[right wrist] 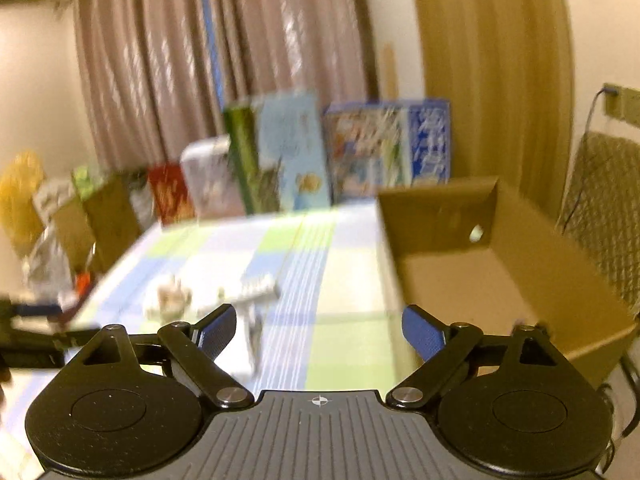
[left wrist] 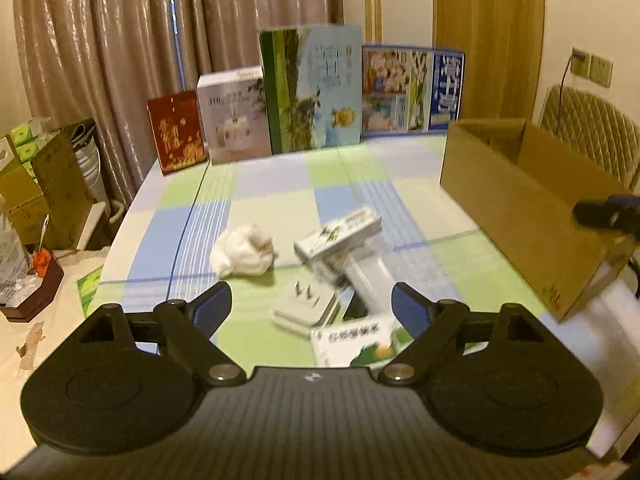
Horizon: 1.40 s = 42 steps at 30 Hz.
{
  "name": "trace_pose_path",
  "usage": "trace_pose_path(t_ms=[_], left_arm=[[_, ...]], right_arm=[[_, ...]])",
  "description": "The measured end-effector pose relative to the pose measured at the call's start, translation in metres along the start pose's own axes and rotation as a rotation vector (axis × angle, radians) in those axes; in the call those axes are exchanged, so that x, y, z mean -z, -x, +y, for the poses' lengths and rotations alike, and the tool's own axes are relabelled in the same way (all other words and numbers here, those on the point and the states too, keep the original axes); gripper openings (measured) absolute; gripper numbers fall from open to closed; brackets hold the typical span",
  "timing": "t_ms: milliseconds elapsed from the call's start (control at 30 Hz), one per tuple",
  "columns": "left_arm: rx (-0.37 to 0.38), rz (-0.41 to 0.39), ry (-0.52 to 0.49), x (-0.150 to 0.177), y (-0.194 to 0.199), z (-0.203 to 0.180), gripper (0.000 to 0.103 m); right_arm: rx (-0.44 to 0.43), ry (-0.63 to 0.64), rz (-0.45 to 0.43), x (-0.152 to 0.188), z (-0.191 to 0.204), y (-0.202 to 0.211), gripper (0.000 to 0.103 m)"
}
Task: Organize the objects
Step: 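Move both open tools back over the remaining table items, then grasp the green-wrapped candy with the right tool while the left tool grasps the white-green medicine box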
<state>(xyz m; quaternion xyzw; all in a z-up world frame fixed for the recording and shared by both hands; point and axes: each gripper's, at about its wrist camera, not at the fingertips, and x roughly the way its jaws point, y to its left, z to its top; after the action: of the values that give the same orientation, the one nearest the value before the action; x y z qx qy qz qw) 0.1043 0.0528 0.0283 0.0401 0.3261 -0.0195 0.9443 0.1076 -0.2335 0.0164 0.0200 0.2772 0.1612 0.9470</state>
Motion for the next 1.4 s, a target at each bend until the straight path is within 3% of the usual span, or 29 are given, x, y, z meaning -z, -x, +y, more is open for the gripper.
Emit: trace_pose_path(t_ms=[300, 467, 633, 967, 1033, 1233, 1400], left_arm=[[0.067, 0.080, -0.029, 0.028, -0.027, 0.000, 0.088], [0.059, 0.122, -0.026, 0.033, -0.041, -0.002, 0.089], [0.059, 0.140, 0.017, 0.034, -0.053, 0.003, 0.090], [0.058, 0.173, 0.004, 0.037, -0.067, -0.001, 0.093], [0.056, 0.184, -0.005, 0.039, -0.072, -0.001, 0.093], [0.054, 0.235, -0.019, 0.046, -0.095, -0.001, 0.092], [0.171, 0.213, 0.033, 0.044, -0.102, -0.001, 0.090]], right_arm=[[-0.021, 0.088, 0.187, 0.038, 0.014, -0.058, 0.086], [-0.032, 0.087, 0.274, 0.054, 0.013, -0.080, 0.075], [-0.049, 0.115, 0.302, 0.064, 0.020, -0.102, 0.059], [-0.040, 0.141, 0.377, 0.077, 0.033, -0.134, 0.041], [-0.027, 0.162, 0.376, 0.078, 0.034, -0.133, 0.025], [-0.044, 0.132, 0.391, 0.077, 0.033, -0.129, 0.021], [-0.052, 0.128, 0.386, 0.076, 0.033, -0.125, 0.021]])
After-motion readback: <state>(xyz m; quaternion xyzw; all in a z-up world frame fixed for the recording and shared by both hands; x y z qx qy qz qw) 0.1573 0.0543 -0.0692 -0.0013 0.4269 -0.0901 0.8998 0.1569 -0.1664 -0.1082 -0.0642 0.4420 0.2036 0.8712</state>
